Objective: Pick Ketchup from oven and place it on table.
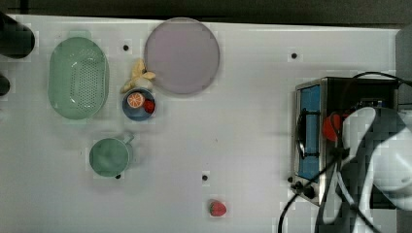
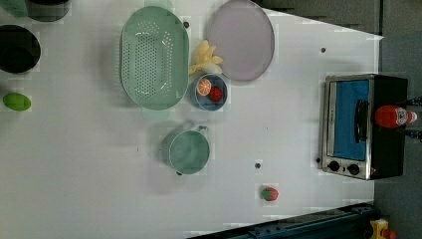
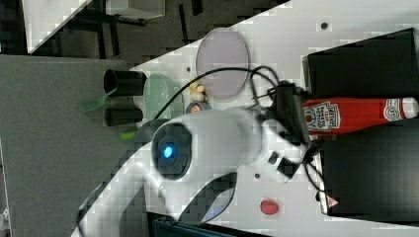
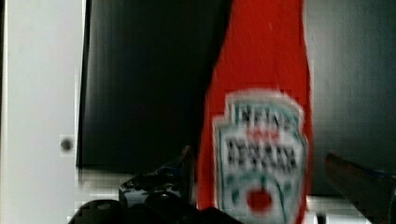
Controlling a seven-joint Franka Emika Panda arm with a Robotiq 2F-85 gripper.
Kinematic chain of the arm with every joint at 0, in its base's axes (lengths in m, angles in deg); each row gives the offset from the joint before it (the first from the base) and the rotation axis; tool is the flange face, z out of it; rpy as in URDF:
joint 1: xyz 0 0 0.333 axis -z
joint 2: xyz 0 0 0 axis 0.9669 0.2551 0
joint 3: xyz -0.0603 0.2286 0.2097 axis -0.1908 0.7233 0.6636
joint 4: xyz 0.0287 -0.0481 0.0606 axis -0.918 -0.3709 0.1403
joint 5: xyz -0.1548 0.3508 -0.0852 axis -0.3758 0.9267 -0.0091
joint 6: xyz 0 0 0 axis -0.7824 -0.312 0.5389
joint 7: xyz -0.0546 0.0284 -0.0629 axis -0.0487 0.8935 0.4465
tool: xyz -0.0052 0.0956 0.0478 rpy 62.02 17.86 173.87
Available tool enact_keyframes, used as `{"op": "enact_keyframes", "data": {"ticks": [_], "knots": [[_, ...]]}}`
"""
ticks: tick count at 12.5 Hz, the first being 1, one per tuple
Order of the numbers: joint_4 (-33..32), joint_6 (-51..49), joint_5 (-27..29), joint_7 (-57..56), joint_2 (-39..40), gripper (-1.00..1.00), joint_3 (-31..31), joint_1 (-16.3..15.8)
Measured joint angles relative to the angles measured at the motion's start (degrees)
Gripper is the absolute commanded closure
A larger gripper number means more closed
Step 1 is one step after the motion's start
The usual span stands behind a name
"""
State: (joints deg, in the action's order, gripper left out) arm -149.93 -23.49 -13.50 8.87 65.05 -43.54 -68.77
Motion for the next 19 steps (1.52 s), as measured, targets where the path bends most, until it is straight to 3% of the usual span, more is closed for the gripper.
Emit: {"op": "enact_keyframes", "data": {"ticks": [5, 6, 9, 14, 16, 19], "knots": [[0.4, 0.6, 3.5, 0.0, 4.3, -1.00, 0.1, 1.3], [0.9, 0.4, 3.3, 0.0, 4.5, -0.92, 0.2, 1.9], [0.7, 1.0, 3.2, 0.0, 4.5, -0.27, -0.6, 2.1], [2.0, 1.2, 3.7, 0.0, 4.6, -0.27, -1.6, 1.0], [2.7, -0.1, 1.1, 0.0, 4.4, -0.27, -1.2, 1.3], [7.9, -6.6, -0.1, -0.9, 4.2, -0.27, -0.7, 0.6]]}}
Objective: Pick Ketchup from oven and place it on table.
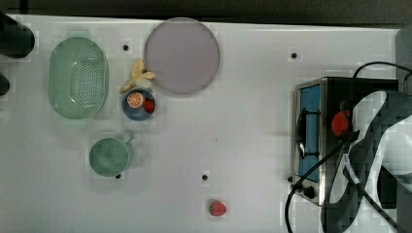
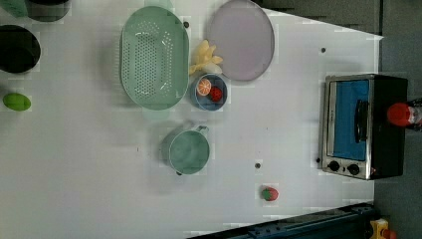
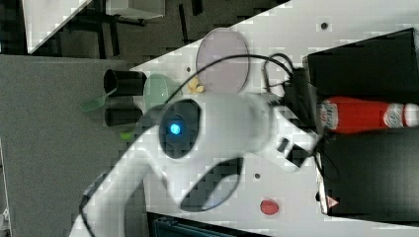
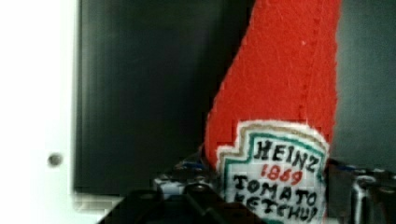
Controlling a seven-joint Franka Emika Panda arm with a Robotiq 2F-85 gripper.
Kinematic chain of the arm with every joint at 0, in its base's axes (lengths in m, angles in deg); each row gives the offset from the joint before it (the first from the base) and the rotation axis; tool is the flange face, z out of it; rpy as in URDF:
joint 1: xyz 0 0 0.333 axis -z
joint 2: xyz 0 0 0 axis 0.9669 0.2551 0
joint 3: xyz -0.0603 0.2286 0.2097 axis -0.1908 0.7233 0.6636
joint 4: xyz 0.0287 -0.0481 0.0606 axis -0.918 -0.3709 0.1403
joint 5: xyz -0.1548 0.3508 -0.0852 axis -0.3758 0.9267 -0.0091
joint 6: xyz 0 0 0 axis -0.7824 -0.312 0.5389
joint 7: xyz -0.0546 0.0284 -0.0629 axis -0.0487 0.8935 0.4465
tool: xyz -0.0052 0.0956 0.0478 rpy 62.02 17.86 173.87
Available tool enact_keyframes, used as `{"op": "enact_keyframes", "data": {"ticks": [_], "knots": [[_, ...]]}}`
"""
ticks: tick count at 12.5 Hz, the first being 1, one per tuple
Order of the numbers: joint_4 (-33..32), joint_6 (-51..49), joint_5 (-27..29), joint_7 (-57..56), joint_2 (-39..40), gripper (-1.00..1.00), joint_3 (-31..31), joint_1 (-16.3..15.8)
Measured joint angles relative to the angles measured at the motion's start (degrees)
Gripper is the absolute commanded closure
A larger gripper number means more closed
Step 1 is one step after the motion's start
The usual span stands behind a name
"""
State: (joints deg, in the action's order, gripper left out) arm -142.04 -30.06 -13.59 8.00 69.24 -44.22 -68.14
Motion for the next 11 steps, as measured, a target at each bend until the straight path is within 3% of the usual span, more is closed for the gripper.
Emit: {"op": "enact_keyframes", "data": {"ticks": [2, 5, 8, 11], "knots": [[2.7, -5.7, -3.7, -0.5, -2.6, -0.27, -0.2, -2.7], [5.1, -15.0, -4.4, -0.6, -10.8, -0.27, 3.5, -6.0], [6.0, -18.6, -3.9, -0.8, -18.5, -0.27, 9.0, -9.7], [5.6, -19.5, -7.3, -1.0, -20.3, -0.27, 14.6, -13.0]]}}
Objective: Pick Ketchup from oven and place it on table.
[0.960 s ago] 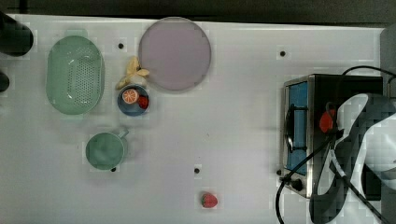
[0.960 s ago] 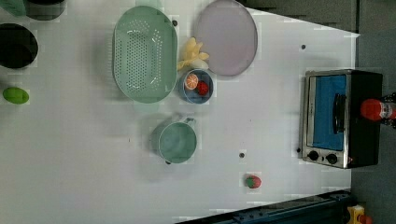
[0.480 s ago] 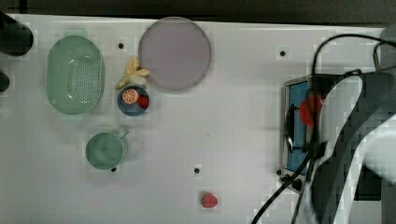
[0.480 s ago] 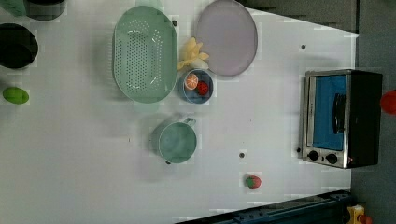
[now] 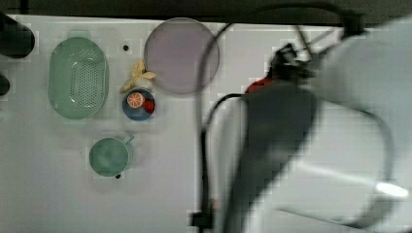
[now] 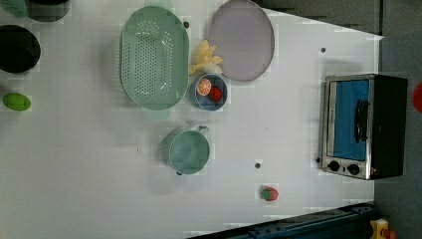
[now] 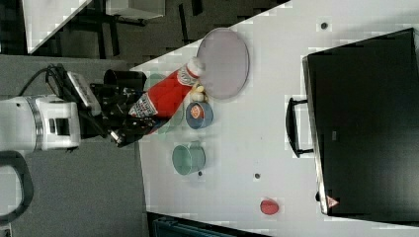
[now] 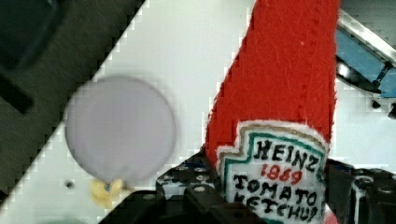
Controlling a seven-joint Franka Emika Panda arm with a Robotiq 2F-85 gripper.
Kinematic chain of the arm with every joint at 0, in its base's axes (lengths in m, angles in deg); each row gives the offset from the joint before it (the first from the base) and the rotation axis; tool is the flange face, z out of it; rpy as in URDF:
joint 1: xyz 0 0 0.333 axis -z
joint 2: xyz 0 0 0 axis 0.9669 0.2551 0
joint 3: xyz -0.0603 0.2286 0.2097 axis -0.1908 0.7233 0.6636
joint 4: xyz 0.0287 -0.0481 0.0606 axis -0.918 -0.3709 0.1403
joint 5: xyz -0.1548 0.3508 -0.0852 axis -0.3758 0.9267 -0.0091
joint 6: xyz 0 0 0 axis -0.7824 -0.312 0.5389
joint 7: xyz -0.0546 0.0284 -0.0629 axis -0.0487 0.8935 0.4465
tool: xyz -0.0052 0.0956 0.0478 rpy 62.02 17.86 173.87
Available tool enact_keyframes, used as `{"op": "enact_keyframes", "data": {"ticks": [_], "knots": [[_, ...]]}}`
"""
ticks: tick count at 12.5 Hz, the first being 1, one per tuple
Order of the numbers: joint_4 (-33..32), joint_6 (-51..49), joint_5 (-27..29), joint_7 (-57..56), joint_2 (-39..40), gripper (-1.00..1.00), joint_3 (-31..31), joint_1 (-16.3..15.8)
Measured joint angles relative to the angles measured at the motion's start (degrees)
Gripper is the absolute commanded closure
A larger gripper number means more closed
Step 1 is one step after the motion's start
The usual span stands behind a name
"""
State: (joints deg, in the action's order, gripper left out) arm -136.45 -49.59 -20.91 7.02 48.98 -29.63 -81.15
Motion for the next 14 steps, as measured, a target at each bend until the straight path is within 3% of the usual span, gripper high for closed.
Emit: {"op": "enact_keyframes", "data": {"ticks": [3, 6, 11, 14], "knots": [[-4.3, 0.8, -4.7, -0.1, 2.3, -0.27, 5.2, -2.5], [-13.4, 5.4, -5.6, 0.1, 4.8, -0.27, 9.4, -3.3], [-28.8, 21.8, -5.4, 1.1, 7.7, -0.27, 10.0, -4.6], [-36.3, 29.9, -4.7, 1.1, 9.0, -0.27, 9.9, -3.5]]}}
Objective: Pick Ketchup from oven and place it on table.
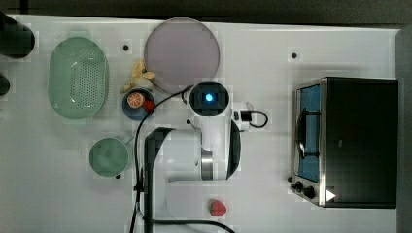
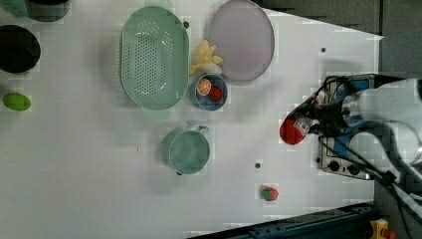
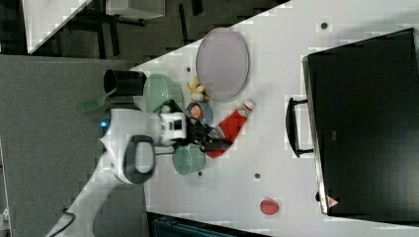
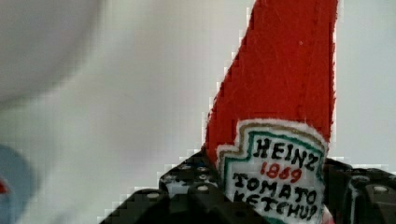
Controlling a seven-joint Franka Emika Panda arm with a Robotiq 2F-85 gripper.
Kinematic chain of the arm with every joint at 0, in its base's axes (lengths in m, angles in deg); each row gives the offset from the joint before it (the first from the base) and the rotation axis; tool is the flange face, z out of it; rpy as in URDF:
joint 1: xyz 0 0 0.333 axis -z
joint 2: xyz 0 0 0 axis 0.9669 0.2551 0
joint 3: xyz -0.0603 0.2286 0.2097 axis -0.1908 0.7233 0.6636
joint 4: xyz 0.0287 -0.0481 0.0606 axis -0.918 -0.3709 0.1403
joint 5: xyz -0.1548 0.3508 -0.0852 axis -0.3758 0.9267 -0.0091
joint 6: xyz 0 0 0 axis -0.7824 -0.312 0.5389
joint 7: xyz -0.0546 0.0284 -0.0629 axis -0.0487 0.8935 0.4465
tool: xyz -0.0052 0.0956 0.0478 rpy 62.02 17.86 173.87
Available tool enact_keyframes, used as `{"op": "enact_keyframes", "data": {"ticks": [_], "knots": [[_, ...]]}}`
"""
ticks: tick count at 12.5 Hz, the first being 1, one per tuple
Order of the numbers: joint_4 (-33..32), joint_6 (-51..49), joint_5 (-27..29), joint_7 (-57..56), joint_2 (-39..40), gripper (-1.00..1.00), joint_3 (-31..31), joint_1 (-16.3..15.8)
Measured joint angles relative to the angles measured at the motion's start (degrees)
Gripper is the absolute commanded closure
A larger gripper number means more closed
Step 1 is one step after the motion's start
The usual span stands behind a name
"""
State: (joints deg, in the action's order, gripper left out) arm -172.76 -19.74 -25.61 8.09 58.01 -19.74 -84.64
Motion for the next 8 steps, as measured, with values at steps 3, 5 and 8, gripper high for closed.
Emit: {"op": "enact_keyframes", "data": {"ticks": [3, 5, 8], "knots": [[-0.1, 4.1, -0.3, 0.3, 5.5, -0.53, -0.6, 0.1], [0.0, 9.4, 0.0, 0.3, 8.8, -1.00, -0.6, 0.1], [0.0, 10.2, 0.9, 0.3, 10.7, -1.00, -0.9, -0.3]]}}
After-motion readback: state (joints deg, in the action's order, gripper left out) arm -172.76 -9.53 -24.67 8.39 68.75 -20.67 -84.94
